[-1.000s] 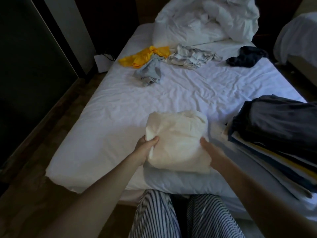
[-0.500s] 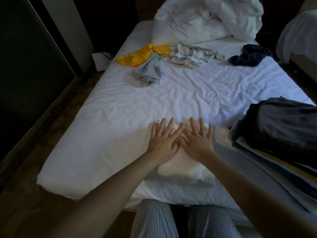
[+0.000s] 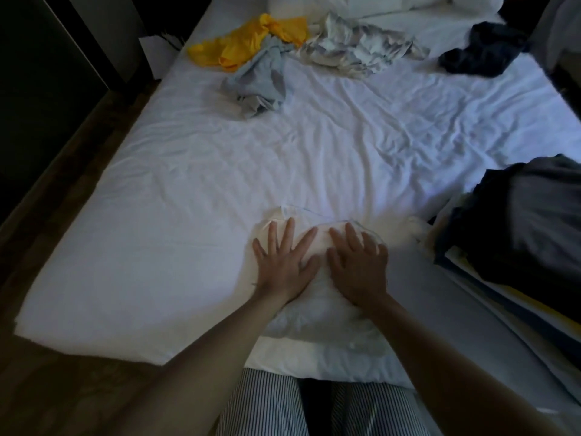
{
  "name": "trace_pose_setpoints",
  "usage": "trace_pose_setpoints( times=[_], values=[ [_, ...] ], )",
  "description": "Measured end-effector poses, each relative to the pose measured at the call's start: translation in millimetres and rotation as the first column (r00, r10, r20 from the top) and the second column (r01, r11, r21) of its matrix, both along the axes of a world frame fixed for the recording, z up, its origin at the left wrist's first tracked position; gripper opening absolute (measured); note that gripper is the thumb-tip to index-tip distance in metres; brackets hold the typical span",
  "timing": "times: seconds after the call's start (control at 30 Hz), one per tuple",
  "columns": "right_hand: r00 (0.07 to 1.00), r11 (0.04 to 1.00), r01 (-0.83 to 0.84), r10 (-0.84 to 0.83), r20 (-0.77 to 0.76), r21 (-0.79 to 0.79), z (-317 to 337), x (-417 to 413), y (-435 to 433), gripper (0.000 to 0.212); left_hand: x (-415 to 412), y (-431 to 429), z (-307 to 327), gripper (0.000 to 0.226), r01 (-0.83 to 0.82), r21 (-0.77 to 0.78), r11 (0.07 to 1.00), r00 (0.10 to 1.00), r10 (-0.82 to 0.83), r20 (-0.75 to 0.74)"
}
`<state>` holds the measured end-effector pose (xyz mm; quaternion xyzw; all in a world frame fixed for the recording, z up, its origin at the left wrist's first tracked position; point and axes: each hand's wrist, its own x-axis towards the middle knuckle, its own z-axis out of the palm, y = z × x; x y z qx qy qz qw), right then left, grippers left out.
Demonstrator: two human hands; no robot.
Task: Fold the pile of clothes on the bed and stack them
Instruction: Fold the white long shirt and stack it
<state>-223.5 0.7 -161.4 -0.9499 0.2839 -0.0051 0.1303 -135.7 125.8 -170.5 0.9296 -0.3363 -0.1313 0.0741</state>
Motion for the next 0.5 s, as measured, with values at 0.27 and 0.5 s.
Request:
trace_pose_setpoints(
  times=[0.27,0.5],
  values=[
    [0.911,0.892,0.332,-0.388,0.143,0.306,23,-47,9,0.053,11,16,32,0.07,-0.326,-0.372,0.869,0.94,0.257,-0.225],
    [0.718,0.395,0.371,-0.696,0.01,0.84,49,-56,5,0.093,-4,31,58,0.092,-0.672,-0.126,0.73,0.638,0.484,-0.599]
  ],
)
